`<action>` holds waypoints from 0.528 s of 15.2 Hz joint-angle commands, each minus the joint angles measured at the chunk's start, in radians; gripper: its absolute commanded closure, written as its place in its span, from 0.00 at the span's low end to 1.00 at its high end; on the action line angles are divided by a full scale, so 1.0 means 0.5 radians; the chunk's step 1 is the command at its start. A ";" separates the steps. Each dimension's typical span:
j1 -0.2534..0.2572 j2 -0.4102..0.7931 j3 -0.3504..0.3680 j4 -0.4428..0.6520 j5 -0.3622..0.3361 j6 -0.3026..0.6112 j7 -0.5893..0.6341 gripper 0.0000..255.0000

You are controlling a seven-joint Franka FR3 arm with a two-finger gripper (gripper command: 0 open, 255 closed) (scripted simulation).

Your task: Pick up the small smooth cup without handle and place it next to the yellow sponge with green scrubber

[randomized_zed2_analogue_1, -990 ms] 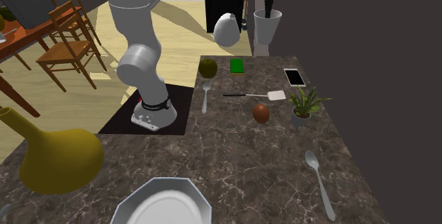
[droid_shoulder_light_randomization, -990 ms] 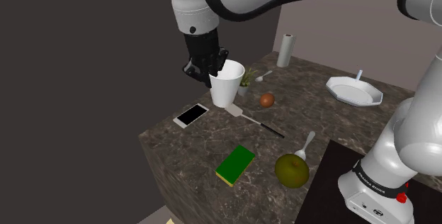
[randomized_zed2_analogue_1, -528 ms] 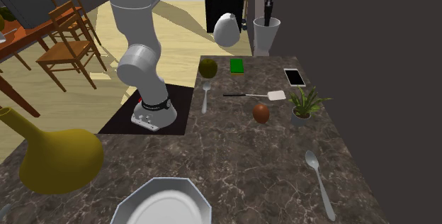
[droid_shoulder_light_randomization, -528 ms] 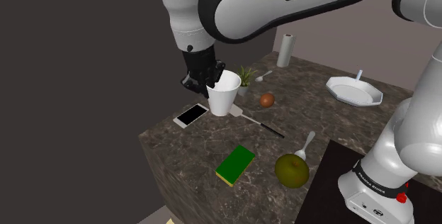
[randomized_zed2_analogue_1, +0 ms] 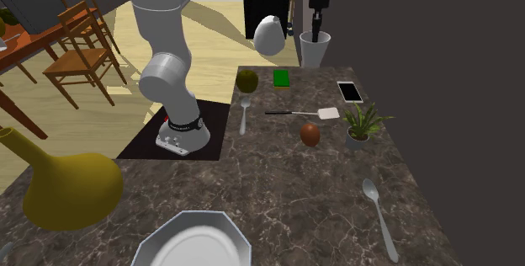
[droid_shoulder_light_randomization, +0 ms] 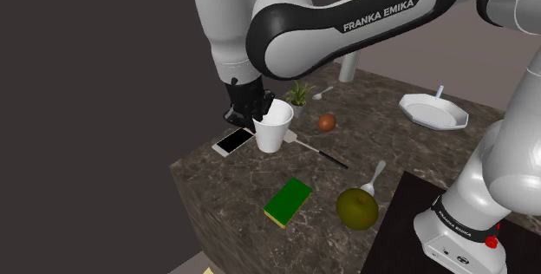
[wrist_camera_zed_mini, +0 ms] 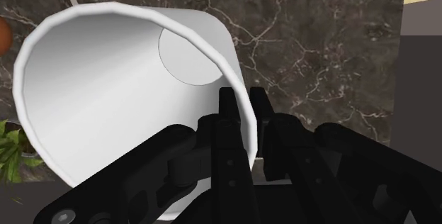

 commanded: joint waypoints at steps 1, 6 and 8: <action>-0.002 0.006 -0.002 -0.053 -0.008 0.057 0.014 1.00; -0.001 0.040 -0.009 -0.148 -0.036 0.175 0.052 1.00; 0.000 0.056 -0.012 -0.183 -0.050 0.222 0.068 1.00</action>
